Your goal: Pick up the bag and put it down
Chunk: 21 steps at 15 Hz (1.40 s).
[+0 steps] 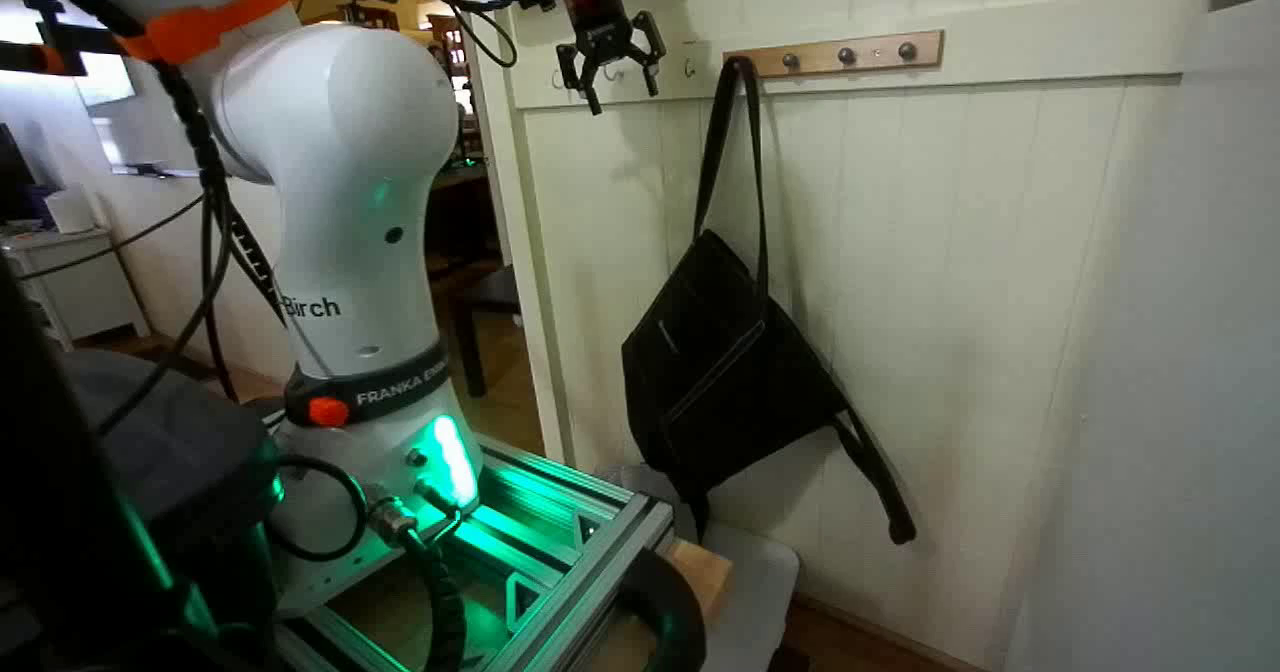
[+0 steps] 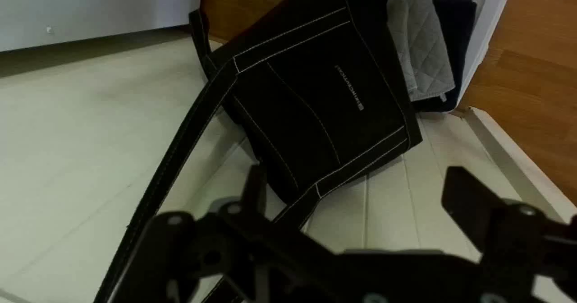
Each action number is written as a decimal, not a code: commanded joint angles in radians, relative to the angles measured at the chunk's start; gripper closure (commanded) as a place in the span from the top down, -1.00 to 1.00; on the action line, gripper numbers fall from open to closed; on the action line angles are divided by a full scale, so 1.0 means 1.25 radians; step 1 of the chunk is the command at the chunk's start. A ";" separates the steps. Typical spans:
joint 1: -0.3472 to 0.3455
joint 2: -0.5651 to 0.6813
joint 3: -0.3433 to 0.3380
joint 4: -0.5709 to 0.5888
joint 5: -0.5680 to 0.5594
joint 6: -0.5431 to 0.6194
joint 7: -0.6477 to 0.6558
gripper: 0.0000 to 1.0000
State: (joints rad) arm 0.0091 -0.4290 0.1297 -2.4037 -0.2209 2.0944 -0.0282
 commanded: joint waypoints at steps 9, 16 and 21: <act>0.007 -0.002 -0.011 -0.013 -0.023 0.013 0.015 1.00; -0.009 -0.011 -0.059 -0.100 -0.035 0.249 -0.004 1.00; -0.077 0.019 -0.046 -0.107 -0.150 0.362 0.026 1.00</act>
State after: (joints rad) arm -0.0383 -0.4242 0.0593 -2.5250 -0.3202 2.4721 -0.0268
